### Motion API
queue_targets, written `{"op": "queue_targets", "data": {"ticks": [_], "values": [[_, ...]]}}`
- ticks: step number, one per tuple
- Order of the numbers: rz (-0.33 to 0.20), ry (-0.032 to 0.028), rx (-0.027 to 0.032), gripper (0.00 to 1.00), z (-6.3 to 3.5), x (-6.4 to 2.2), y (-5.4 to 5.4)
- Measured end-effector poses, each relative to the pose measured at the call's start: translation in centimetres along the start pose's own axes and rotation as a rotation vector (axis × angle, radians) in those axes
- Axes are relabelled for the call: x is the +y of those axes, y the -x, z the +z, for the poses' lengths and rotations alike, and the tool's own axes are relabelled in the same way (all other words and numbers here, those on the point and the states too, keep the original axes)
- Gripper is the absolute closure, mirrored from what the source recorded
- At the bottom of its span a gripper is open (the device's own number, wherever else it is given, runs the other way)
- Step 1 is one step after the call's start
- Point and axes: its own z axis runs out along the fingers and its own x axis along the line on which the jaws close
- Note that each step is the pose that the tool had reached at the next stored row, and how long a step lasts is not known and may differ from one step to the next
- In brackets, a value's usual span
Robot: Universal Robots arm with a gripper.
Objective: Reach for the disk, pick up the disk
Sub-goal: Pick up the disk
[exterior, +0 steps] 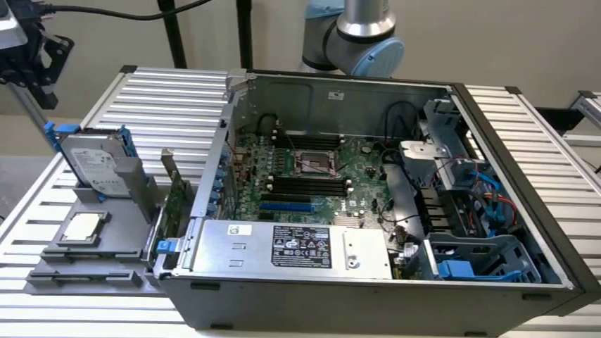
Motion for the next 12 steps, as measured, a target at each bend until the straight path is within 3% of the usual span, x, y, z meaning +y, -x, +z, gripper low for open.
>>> {"op": "queue_targets", "data": {"ticks": [12], "values": [[-0.219,-0.0005,0.0056,0.89,0.0,0.0,0.0]]}}
